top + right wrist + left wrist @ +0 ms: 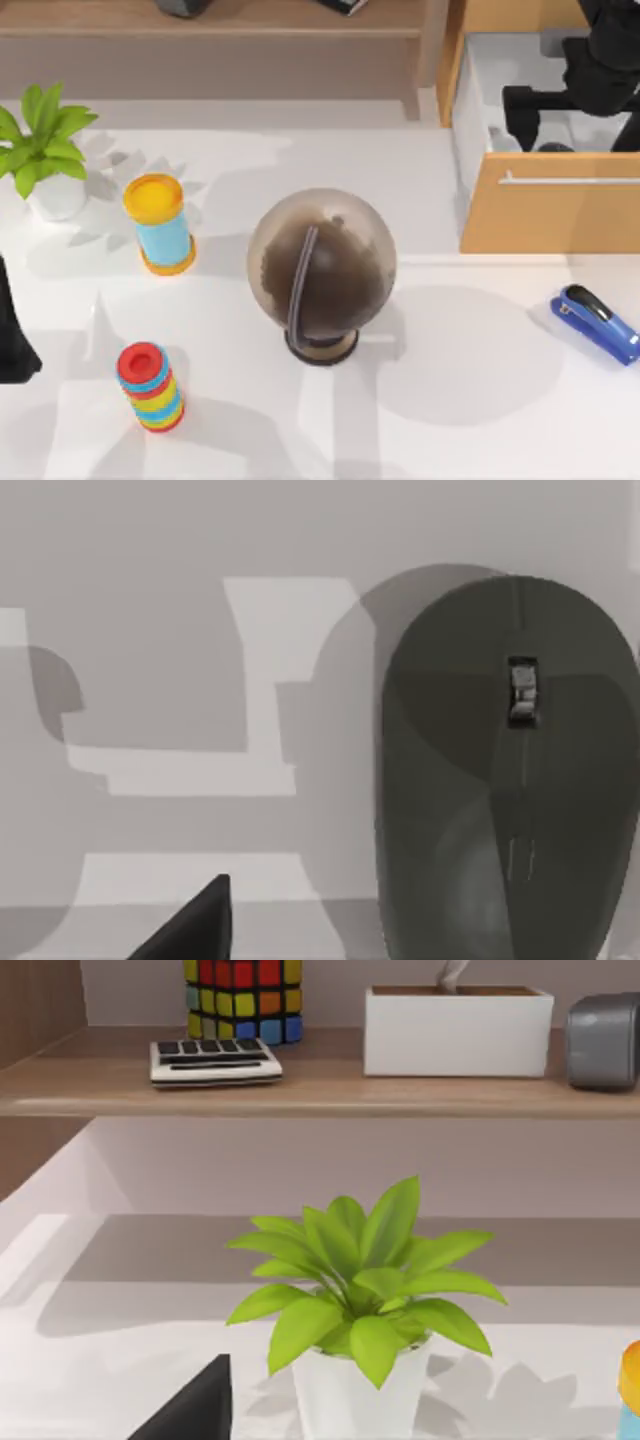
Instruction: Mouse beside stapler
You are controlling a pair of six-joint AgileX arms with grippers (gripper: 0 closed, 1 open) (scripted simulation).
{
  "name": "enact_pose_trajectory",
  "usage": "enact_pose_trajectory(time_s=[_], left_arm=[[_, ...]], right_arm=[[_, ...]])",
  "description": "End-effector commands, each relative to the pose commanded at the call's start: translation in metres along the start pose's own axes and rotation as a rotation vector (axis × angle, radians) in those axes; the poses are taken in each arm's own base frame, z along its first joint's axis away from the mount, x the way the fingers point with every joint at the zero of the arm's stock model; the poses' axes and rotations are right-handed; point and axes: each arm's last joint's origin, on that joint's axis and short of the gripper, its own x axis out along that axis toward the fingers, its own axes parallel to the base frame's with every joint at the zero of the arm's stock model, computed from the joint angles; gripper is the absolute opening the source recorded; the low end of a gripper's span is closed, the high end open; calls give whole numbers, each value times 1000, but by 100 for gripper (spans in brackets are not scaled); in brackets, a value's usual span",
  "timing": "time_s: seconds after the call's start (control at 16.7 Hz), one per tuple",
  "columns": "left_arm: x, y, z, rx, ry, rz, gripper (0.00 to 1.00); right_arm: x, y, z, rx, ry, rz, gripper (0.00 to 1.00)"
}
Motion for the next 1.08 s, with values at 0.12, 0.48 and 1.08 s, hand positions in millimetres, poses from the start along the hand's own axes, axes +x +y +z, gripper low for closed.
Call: enact_pose_trajectory(time_s=[0.12, 0.48, 1.08], left_arm=[[0, 0, 0, 0, 0, 0, 100], [0, 0, 0, 0, 0, 0, 100], [0, 0, 0, 0, 0, 0, 100]], right_arm=[[0, -1, 0, 2, 0, 0, 100], [0, 1, -6, 2, 4, -5, 100], [-1, 1, -13, -2, 2, -3, 100]])
